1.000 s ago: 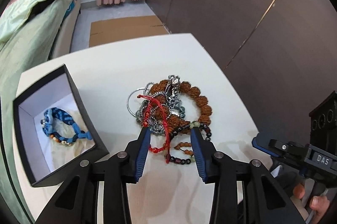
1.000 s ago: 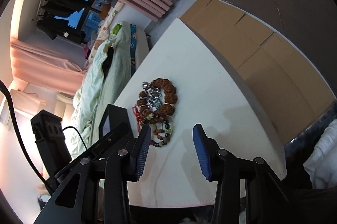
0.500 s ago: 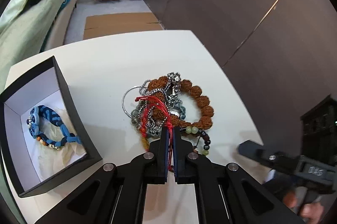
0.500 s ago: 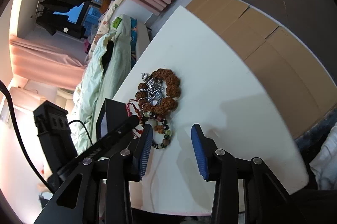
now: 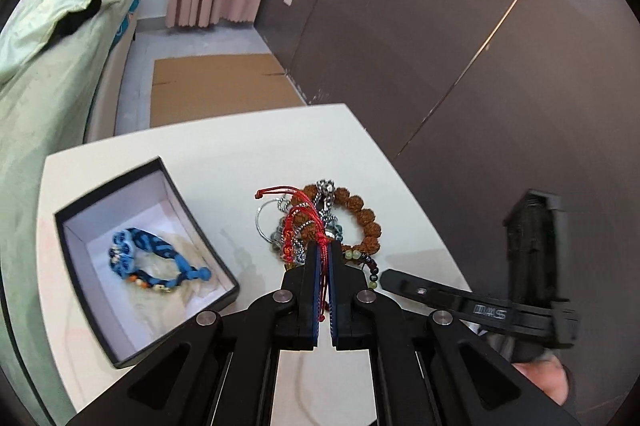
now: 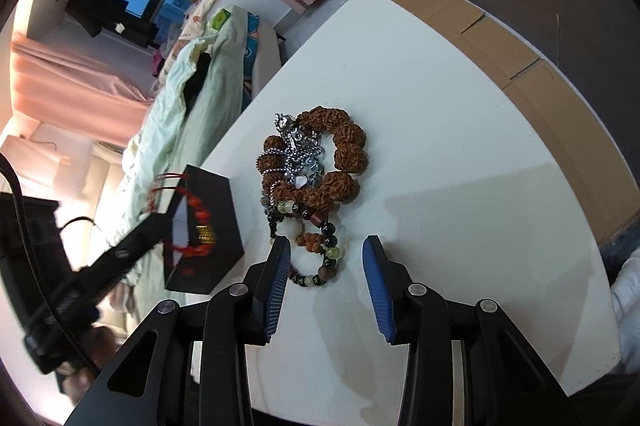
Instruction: Organize jewelry
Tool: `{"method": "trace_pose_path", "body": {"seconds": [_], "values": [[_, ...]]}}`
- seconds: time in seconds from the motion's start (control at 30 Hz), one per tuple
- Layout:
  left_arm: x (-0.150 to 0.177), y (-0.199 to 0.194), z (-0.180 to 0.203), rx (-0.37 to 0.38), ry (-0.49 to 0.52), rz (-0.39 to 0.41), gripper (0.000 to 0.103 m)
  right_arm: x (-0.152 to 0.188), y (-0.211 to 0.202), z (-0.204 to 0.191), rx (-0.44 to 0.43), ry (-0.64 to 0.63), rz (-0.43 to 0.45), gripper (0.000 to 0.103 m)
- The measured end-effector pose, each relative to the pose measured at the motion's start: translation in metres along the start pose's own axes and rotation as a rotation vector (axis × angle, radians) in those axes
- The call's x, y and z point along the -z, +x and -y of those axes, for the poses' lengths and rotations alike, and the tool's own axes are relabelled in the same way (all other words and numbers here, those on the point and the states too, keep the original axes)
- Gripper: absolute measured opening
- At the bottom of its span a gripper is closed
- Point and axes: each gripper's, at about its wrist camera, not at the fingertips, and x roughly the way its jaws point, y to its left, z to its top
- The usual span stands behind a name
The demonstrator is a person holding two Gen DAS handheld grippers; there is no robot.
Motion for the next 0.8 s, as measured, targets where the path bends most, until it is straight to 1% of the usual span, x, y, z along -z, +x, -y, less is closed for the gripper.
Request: {"method": "trace_pose_path", "body": {"seconds": [0.17,0.2,0.23,0.27,0.3,0.37,0.5,0.63,0.8], "values": [[0.002,-0.023,-0.007,0.008,0.001,0.036,0.003,-0.002,0.015,-0.012,0.036,-0.051,-0.016,0.04],[0.002,-0.028,-0.009,0.008,0.001,0.045,0.003,-0.002,0.017,-0.013,0.042,-0.059,-0.017,0.039],[0.003,-0.031,-0.011,0.005,0.002,0.054,0.003,-0.002,0.018,-0.014,0.048,-0.064,-0.013,0.034],[0.002,-0.035,-0.014,0.004,0.0,0.063,0.003,-0.001,0.019,-0.015,0.057,-0.068,-0.011,0.013],[0.002,-0.039,-0.018,0.006,-0.006,0.072,0.003,0.0,0.02,-0.016,0.057,-0.068,-0.014,0.01],[0.003,-0.045,-0.028,0.005,-0.027,0.089,0.003,0.003,0.015,-0.017,0.038,-0.068,0.0,0.01],[0.005,-0.054,-0.046,0.005,-0.068,0.11,0.003,0.008,0.001,-0.033,0.034,-0.124,0.036,0.009],[0.003,-0.063,-0.058,0.002,-0.081,0.136,0.003,0.008,-0.012,-0.05,0.016,-0.159,0.071,0.009],[0.002,-0.07,-0.07,0.021,-0.09,0.15,0.003,0.006,-0.026,-0.083,-0.008,-0.216,0.117,0.009]]}}
